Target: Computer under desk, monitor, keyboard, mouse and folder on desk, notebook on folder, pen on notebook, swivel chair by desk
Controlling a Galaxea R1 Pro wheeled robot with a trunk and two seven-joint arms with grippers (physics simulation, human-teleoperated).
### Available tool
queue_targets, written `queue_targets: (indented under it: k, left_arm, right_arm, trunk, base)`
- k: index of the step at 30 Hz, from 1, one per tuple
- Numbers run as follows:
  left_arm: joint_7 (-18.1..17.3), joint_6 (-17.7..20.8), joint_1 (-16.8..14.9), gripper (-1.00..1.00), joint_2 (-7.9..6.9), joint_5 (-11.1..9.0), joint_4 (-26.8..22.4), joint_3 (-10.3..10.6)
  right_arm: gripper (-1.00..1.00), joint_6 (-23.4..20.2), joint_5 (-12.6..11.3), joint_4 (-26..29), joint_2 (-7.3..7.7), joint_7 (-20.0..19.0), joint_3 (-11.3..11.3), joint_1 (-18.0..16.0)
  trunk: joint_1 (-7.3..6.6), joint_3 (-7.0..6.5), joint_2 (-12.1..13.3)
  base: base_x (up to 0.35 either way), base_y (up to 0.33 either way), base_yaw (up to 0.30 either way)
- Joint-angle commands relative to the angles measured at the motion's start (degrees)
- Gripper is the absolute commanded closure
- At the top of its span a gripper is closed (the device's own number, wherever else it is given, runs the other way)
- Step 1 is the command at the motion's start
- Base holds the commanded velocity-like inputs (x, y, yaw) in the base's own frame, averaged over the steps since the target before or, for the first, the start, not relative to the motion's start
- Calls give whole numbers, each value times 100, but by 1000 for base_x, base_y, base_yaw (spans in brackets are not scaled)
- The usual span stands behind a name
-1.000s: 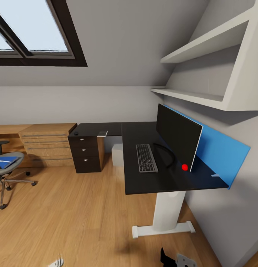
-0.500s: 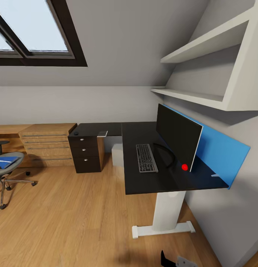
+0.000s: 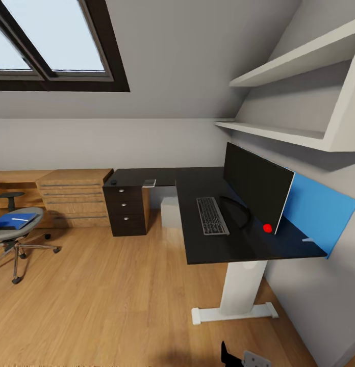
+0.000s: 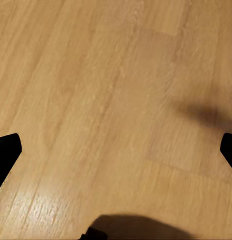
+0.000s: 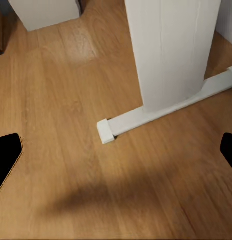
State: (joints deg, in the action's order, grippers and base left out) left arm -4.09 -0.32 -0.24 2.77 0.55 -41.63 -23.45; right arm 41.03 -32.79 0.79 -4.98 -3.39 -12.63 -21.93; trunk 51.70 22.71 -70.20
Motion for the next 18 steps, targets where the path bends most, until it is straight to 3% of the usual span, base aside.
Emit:
queue_targets:
  k: [1,4,11,18]
  left_arm:
    - [-42,-3,-3,-100,8,22,-4,-33]
    - [-40,-3,-3,-100,11,66,-3,-36]
    - [-39,-3,-3,-100,12,83,-1,-37]
    - [-31,-3,-3,-100,18,162,181,-12]
  right_arm:
    - [-100,40,-60,-8,-1,-34,-25,-5]
    - [-100,134,-57,-9,-2,-40,-22,-5]
    - [-100,176,-43,-9,-3,-47,-28,-5]
    - [-100,194,-41,-8,-7,-39,-29,-5]
  trunk:
    - [0,6,-4]
    - [0,6,-4]
    - [0,6,-4]
    - [0,-7,-4]
  base:
    - [-1,67,227]
    - [-1,38,189]
    - [0,1,7]
    - [67,0,227]
